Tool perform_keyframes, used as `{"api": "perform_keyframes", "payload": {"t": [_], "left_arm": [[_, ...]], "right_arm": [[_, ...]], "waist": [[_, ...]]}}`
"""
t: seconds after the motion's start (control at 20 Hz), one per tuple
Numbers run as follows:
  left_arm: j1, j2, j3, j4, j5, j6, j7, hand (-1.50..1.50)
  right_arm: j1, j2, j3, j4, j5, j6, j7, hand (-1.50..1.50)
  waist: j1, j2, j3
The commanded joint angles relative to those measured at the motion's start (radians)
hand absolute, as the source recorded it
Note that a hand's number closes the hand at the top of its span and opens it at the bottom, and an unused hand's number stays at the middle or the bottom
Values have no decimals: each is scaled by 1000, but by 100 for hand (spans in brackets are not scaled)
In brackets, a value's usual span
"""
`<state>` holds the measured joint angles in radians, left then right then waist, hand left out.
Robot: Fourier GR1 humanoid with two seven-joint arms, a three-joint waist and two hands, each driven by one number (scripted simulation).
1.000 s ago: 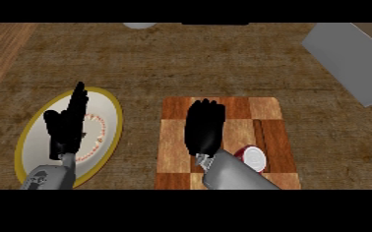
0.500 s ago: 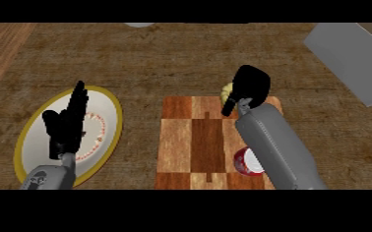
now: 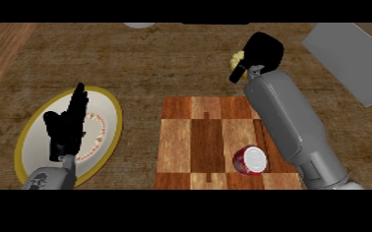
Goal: Pick the squash from the cutting board and place it in the cardboard box
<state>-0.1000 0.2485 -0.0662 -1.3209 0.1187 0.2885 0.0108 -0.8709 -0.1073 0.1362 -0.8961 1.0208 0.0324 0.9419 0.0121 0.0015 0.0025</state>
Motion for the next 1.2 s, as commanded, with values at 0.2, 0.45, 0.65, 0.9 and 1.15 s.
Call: {"api": "perform_keyframes", "payload": {"t": [0.2,0.45,0.65,0.9,1.15], "left_arm": [[51,-33,-9,-12,-17,22,-2,0],[17,-24,3,-20,-24,10,27,0],[24,-15,25,14,-17,-12,0,0],[-3,-53,8,24,-52,14,2,0],[5,-48,26,16,-43,-5,-6,0]], "right_arm": [[-164,-28,-13,-240,59,86,170,150],[-124,-134,-74,-317,76,125,134,150],[-111,-220,-92,-385,90,228,119,150],[-91,-304,-159,-373,105,171,30,150],[-67,-380,-268,-211,67,23,-132,150]], "waist": [[-16,-10,-3],[-16,-5,-3],[-22,-6,-3],[-13,-3,-3],[-4,1,-2]]}}
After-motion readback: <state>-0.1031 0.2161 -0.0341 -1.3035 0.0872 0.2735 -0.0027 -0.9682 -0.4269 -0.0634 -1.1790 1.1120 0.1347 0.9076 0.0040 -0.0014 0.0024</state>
